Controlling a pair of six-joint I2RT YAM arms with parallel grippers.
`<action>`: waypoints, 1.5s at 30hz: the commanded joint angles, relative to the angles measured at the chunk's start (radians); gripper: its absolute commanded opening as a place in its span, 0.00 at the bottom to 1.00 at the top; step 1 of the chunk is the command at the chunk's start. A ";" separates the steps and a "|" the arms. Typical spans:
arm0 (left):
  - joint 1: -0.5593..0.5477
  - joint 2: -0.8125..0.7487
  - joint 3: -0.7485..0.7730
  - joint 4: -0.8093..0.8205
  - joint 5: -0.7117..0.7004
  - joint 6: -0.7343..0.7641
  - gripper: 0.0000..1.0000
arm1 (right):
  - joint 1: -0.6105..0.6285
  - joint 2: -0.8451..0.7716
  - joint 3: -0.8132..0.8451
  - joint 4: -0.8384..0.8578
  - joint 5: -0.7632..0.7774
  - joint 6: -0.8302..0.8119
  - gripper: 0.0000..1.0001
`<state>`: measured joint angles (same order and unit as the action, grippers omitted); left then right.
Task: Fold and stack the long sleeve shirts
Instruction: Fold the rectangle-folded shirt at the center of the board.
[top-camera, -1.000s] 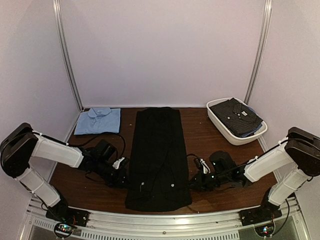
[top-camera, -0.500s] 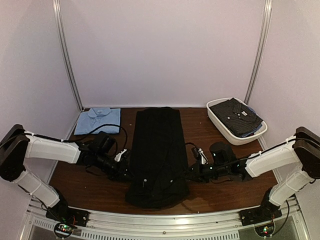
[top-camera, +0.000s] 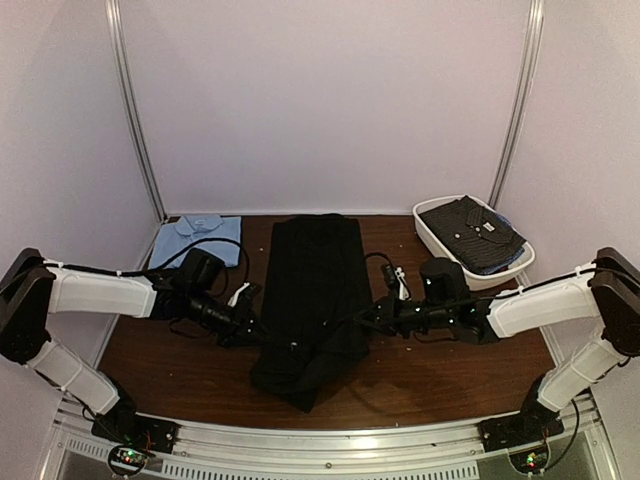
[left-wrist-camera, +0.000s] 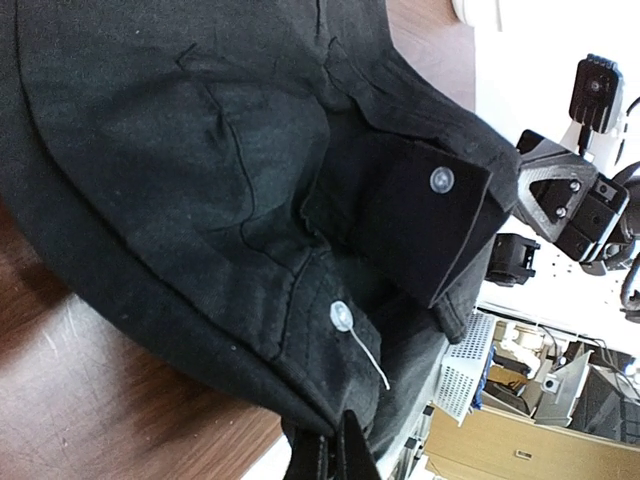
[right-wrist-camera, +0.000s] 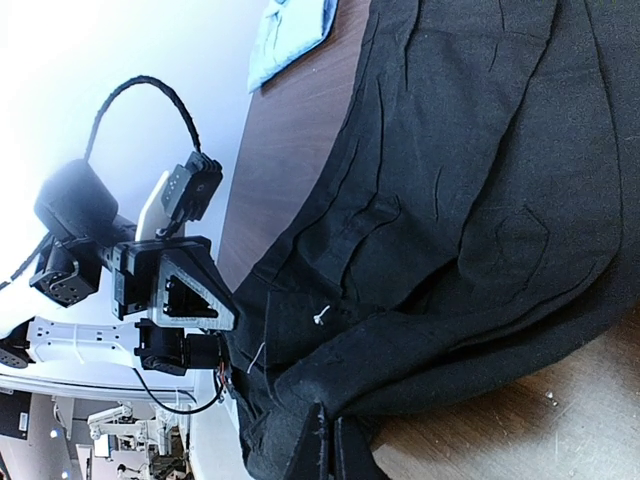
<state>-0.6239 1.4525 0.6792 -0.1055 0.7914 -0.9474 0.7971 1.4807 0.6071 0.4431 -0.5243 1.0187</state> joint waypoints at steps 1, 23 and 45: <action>0.018 -0.016 0.029 0.056 0.038 -0.051 0.00 | -0.013 0.029 0.031 0.029 -0.003 -0.016 0.00; 0.271 0.560 0.317 0.427 0.089 -0.274 0.00 | -0.262 0.501 0.356 0.168 -0.007 -0.010 0.00; 0.277 0.431 0.458 -0.002 -0.147 0.110 0.72 | -0.276 0.320 0.341 -0.086 0.096 -0.204 0.52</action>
<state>-0.3504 1.9549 1.0973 0.0013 0.7406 -0.9707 0.5259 1.8980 0.9470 0.4358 -0.4831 0.9031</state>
